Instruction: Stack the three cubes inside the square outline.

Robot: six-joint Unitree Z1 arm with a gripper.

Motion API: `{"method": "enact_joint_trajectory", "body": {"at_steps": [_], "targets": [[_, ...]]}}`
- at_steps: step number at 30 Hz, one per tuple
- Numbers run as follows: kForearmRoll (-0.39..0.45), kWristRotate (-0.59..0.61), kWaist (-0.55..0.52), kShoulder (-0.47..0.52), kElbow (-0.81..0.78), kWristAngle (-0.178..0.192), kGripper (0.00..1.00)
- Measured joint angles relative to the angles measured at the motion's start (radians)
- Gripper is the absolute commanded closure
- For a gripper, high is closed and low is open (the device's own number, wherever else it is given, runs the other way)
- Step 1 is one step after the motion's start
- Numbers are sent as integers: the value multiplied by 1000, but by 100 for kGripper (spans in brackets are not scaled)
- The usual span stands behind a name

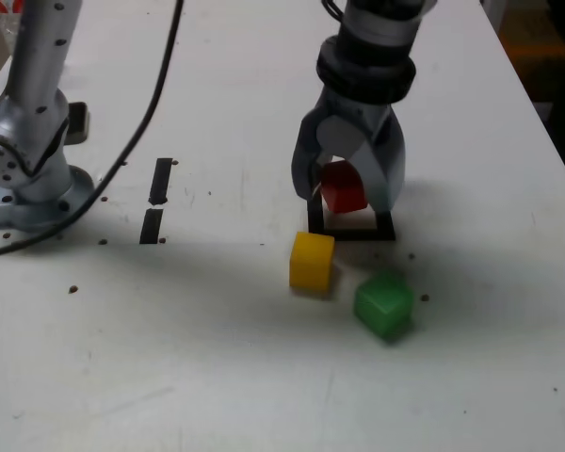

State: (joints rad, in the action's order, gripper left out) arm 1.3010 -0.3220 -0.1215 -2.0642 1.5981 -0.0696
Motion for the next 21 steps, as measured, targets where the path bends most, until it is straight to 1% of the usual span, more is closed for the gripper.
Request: {"method": "enact_joint_trajectory", "body": {"at_steps": [3, 8, 12, 17, 21], "targets": [[0, -15, 6, -10, 10, 2, 81], [-20, -28, 28, -21, 3, 26, 81], [-35, -35, 39, -31, -3, 31, 81], [-53, -52, 57, -41, -16, 29, 81], [-74, -58, 64, -42, -32, 20, 81]]}}
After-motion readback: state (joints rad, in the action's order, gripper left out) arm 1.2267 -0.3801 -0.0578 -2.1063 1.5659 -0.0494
